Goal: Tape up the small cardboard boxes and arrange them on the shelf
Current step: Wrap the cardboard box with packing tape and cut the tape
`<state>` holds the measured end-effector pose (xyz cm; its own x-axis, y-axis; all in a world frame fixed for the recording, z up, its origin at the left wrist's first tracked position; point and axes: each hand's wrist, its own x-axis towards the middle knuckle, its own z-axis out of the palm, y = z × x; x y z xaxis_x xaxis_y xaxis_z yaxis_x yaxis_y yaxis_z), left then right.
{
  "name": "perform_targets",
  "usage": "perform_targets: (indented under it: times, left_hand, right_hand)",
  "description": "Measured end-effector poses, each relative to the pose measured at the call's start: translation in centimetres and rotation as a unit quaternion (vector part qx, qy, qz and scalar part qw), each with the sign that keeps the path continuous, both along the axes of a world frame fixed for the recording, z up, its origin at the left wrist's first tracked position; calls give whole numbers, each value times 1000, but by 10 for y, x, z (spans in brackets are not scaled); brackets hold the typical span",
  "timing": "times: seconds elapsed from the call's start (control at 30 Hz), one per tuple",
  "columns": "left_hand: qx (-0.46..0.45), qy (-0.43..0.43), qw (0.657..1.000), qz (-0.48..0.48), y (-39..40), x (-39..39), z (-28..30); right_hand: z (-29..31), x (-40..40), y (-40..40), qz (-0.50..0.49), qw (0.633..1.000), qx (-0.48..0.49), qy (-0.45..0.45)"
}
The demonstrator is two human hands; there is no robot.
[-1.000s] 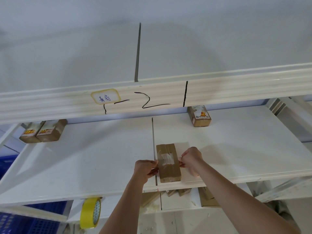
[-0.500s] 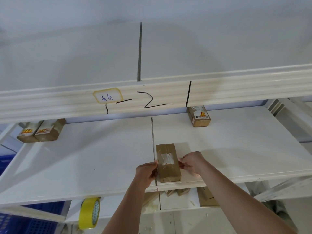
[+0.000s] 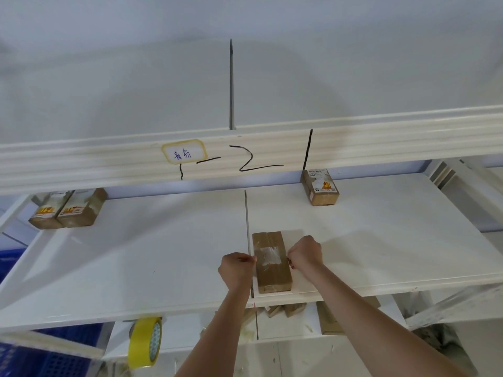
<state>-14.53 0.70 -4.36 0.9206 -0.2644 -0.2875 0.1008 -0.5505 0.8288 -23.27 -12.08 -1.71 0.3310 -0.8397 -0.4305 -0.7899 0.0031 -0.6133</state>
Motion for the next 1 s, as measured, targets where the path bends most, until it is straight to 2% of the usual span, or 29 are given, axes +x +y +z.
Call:
perform_targets:
  times: [0.17, 0.4, 0.53, 0.8, 1.0]
  left_hand:
    - [19, 2, 1000, -11, -3, -3, 0]
    - [48, 30, 997, -47, -11, 6, -3]
    - [108, 32, 991, -73, -21, 11, 4]
    - [161, 52, 981, -95, -28, 24, 4]
    - [168, 28, 980, -104, -31, 22, 4]
  right_hand:
    - [1, 7, 4, 60, 996, -46, 40]
    - [-13, 15, 2, 29, 999, -4, 21]
    - [-14, 20, 0, 15, 999, -10, 41]
    - [-17, 29, -9, 11, 998, 15, 64]
    - [-27, 31, -11, 32, 994, -42, 94]
